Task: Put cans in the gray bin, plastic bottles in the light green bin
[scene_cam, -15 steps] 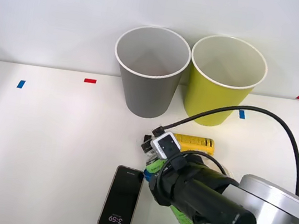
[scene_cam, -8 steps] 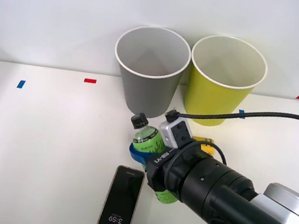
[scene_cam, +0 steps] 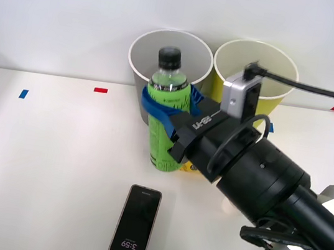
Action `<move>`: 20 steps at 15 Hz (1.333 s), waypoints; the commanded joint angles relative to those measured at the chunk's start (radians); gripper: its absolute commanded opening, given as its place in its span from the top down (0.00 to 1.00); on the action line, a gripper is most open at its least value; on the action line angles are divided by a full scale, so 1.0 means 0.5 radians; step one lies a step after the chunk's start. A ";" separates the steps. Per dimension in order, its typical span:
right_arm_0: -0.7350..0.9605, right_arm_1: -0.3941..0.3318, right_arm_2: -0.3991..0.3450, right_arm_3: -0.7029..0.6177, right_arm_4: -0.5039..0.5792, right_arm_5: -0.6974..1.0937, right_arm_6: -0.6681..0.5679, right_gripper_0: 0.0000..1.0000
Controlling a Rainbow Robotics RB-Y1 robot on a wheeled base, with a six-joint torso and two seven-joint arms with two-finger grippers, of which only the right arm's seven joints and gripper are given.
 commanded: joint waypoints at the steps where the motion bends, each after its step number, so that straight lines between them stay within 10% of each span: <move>1: -0.011 0.071 -0.175 0.000 -0.061 -0.118 0.003 1.00; 13: -0.520 0.239 -0.807 0.734 -0.037 -0.118 0.012 1.00; 20: -0.683 0.221 -0.877 1.151 0.111 -0.118 0.012 1.00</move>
